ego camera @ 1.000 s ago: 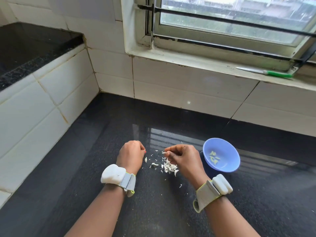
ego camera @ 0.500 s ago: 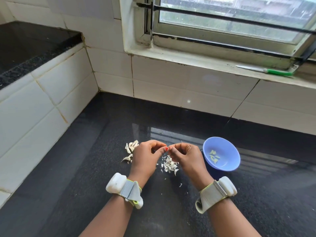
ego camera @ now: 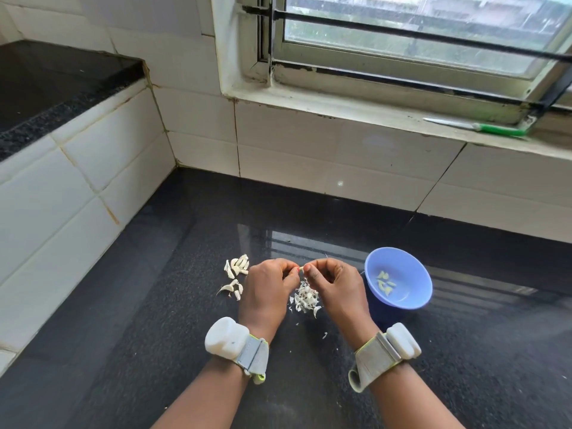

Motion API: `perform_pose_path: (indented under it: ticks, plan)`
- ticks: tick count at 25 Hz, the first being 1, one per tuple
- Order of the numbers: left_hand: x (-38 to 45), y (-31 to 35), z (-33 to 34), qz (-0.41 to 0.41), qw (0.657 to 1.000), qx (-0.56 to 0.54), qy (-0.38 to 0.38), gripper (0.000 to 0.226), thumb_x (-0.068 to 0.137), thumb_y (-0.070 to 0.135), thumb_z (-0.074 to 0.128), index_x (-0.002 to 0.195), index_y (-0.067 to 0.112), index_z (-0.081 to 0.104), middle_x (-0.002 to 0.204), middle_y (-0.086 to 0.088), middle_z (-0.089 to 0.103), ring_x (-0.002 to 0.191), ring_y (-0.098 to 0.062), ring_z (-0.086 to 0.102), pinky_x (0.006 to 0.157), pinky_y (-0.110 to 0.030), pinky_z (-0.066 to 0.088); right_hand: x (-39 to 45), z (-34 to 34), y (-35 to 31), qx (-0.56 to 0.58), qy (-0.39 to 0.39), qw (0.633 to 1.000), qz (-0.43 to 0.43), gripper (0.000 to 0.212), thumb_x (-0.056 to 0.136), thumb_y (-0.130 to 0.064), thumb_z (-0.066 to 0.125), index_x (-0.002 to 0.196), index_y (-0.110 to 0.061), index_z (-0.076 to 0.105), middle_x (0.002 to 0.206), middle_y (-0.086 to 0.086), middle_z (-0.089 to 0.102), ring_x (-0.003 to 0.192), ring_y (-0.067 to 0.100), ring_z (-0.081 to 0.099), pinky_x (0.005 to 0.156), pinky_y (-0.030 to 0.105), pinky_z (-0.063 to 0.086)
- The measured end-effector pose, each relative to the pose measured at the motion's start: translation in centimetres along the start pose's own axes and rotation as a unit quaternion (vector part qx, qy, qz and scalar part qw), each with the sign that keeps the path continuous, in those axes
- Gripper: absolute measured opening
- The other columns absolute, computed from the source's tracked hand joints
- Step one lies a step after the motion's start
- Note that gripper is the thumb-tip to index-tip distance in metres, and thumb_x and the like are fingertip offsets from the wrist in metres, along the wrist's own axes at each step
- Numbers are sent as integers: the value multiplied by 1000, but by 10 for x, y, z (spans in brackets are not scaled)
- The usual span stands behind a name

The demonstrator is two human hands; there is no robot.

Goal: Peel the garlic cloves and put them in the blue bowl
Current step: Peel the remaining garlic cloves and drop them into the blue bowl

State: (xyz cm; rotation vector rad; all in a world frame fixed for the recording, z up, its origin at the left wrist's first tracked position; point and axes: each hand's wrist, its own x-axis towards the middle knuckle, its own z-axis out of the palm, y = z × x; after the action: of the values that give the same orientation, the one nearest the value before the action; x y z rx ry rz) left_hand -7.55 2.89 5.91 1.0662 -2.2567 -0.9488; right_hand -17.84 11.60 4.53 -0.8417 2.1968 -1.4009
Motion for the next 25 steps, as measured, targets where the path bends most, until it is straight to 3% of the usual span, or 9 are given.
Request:
perform_pose_path:
  ticks: [4,6,10,16,20,22,25]
  plan:
    - [-1,1,2,14,1000,-6,21,10,84,20,65,83,15,74,79,0,70,70,-16,62,64,-33,51,1,1,-1,-5,-11,1000,-9,7,88,-26,70,81,-27,72,72,-8,71,68,4,65,68,28,57]
    - [0,2,2,3,999,-42,23,10,81,17,66,75,13,73,69,0,69,64,-17,61,61,-34,50,2,2,0,45,-32,998,16,10,89,-22,69,80,-21,73,72,-4,73,68,7,65,68,29,56]
    - [1,3,-1,-32,996,-86,4,8,81,17,70,75,17,75,62,6,67,53,-2,56,52,-15,44,1,1,-4,225,-52,970,78,5,89,-8,67,88,-10,71,78,7,73,73,17,66,69,27,57]
    - [4,0,-1,-59,994,-93,8,7,81,20,70,79,17,76,70,5,71,62,-5,62,59,-22,50,1,4,-1,155,-52,986,17,22,88,-2,67,91,-23,74,86,3,76,85,19,73,79,32,59]
    - [3,-1,-1,-62,994,-94,-6,8,81,23,70,82,17,75,73,4,71,63,-3,61,60,-19,49,1,1,-2,152,-50,987,24,13,84,-10,73,92,-20,74,83,1,76,81,15,73,74,26,59]
    - [3,-2,0,-67,995,-78,-15,9,83,23,67,83,17,74,74,5,70,63,-3,59,58,-15,45,1,0,0,206,-39,976,54,9,87,-7,69,92,-14,73,80,4,75,75,14,70,69,23,57]
    - [4,-8,8,-65,996,-6,-58,23,92,25,53,87,13,71,82,-2,71,78,-20,63,70,-31,48,4,-2,3,339,-58,931,120,12,89,-4,62,98,-4,70,83,9,73,76,15,68,70,23,57]
